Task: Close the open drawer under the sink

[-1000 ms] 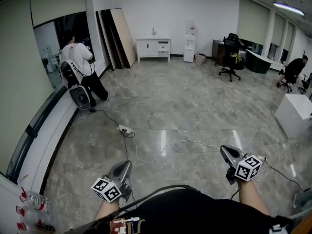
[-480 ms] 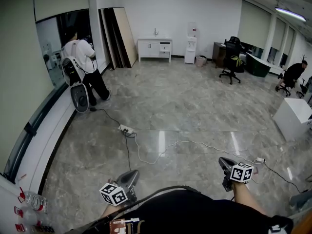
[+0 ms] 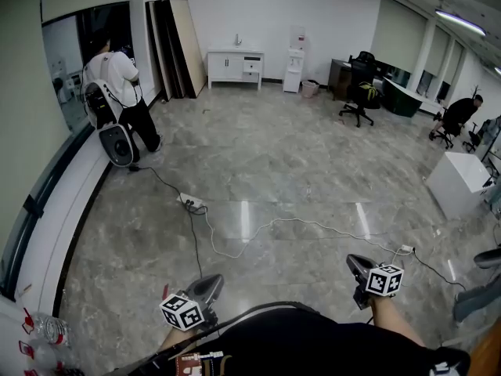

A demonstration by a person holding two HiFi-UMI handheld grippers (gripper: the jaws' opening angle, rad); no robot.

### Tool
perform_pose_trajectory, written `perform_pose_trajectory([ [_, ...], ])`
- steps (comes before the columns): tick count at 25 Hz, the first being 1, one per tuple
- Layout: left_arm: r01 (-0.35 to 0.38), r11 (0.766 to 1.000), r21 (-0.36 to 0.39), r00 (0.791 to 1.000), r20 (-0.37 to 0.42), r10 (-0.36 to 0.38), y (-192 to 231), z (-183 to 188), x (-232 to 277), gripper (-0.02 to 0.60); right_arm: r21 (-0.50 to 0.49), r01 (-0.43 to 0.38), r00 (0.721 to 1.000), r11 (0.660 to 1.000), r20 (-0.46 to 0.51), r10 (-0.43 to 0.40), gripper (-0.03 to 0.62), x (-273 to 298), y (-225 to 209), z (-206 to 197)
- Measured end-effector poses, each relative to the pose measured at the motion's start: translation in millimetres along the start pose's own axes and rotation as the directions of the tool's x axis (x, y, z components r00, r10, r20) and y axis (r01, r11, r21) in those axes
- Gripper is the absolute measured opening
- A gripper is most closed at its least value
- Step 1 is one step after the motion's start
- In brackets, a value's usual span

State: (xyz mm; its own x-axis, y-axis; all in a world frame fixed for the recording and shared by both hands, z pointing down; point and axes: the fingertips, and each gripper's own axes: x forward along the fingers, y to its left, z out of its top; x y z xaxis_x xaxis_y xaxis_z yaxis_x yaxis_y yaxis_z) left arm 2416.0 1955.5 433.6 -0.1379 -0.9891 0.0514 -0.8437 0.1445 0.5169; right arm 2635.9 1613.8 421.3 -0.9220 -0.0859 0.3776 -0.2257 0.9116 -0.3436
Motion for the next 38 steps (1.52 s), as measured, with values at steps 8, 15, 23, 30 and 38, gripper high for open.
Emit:
perform_pose_trajectory([
  [8, -0.043, 0.999, 0.021, 0.999, 0.004, 0.043, 2.8, 11.5, 47.0, 0.000, 0.024, -0.069, 0.998, 0.997, 0.003, 0.069, 0.002, 46.4, -46.4, 21.0],
  [15, -0.140, 0.989, 0.047, 0.987, 0.090, 0.136, -9.5, 45.0, 125.1, 0.000, -0.005, -0.206, 0.979, 0.979, -0.004, 0.205, 0.002, 104.4, -116.2, 85.8],
  [23, -0.227, 0.973, 0.042, 0.965, 0.148, 0.219, -12.6, 56.5, 207.1, 0.000, -0.064, -0.303, 0.953, 0.951, 0.000, 0.304, 0.002, 155.8, -186.5, 152.6],
  [30, -0.228, 0.973, 0.041, 0.969, 0.106, 0.223, 20.4, 73.1, 265.4, 0.000, -0.047, -0.321, 0.947, 0.946, -0.021, 0.321, 0.002, 195.0, -216.3, 160.2],
  [38, -0.105, 0.994, 0.027, 0.993, 0.060, 0.103, 92.8, 134.9, 338.8, 0.000, -0.026, -0.187, 0.982, 0.982, 0.006, 0.188, 0.002, 244.9, -239.0, 210.0],
])
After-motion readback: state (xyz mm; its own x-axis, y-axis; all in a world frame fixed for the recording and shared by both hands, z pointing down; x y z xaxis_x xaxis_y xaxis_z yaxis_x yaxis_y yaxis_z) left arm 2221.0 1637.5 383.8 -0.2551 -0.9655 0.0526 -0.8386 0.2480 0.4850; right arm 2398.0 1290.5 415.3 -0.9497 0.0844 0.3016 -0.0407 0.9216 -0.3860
